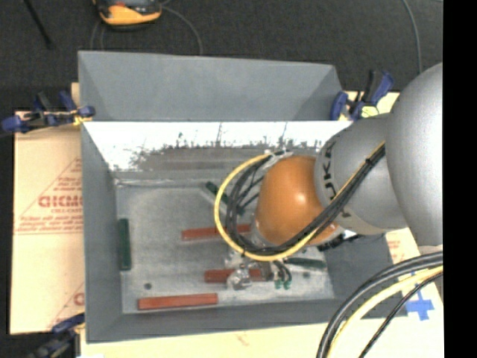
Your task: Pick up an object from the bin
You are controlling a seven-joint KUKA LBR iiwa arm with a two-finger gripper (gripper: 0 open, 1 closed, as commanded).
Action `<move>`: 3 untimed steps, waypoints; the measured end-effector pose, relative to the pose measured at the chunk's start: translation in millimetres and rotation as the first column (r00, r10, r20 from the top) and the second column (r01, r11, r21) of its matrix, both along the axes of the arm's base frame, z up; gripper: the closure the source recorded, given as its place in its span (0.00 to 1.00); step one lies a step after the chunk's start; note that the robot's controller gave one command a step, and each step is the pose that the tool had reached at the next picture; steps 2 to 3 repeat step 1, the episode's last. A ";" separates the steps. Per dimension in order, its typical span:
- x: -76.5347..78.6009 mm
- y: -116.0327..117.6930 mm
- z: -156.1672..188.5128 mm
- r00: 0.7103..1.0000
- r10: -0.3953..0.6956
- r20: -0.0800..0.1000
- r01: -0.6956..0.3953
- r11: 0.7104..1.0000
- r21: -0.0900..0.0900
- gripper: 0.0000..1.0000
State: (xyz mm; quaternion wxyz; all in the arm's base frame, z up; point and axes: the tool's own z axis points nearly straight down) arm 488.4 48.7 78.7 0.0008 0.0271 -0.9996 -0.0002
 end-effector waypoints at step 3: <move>17.5 -27.8 128.0 1.000 0.010 0.005 -0.010 1.000 -0.002 1.00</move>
Offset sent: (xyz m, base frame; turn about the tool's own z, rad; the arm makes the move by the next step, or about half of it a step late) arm 0.0000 0.0000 0.0000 0.0000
